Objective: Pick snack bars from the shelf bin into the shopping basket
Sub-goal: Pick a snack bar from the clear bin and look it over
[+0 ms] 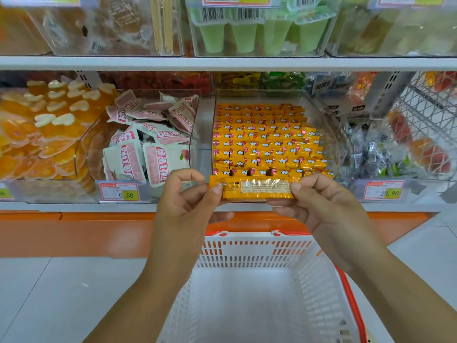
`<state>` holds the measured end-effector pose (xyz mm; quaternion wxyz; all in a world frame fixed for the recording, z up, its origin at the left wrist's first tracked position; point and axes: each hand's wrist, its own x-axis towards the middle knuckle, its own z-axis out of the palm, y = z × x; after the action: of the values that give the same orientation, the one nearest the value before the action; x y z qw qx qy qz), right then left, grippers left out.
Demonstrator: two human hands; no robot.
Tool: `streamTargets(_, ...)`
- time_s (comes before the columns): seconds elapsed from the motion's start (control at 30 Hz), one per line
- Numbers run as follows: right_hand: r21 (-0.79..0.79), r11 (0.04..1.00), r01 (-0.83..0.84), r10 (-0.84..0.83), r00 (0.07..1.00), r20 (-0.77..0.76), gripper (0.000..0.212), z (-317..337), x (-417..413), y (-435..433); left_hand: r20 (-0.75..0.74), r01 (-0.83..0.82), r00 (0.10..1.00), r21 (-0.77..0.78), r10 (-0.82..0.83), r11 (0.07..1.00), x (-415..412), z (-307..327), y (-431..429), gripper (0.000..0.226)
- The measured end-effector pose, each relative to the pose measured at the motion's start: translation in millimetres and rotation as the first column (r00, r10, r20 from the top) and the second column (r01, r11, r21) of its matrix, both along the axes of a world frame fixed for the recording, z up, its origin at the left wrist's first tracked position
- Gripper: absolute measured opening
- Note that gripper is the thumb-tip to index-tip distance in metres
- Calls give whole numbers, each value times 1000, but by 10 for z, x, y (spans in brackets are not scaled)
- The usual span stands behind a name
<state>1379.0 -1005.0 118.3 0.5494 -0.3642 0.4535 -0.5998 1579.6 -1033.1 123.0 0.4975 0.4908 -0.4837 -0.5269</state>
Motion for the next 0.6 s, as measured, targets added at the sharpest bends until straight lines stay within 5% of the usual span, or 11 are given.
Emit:
streamTargets(0.1, -33, 999, 32, -34, 998, -51, 38, 15, -9, 4, -1, 7, 1000, -28, -7, 1000, -25, -18, 8, 8)
streamTargets(0.2, -48, 998, 36, -40, 995, -93, 29, -14, -20, 7, -38, 23, 999, -2, -23, 1000, -22, -47, -7, 16)
streamTargets(0.37, -46, 998, -48, 45, 997, -63, 51, -21, -35, 12, -78, 96, 993, 69, -91, 993, 11, -55, -53, 43)
streamTargets(0.6, 15, 998, -62, 62, 998, -21, 36, 27, -48, 19, -185, 167, 973, 144, -139, 975, 69, -57, -128, 38)
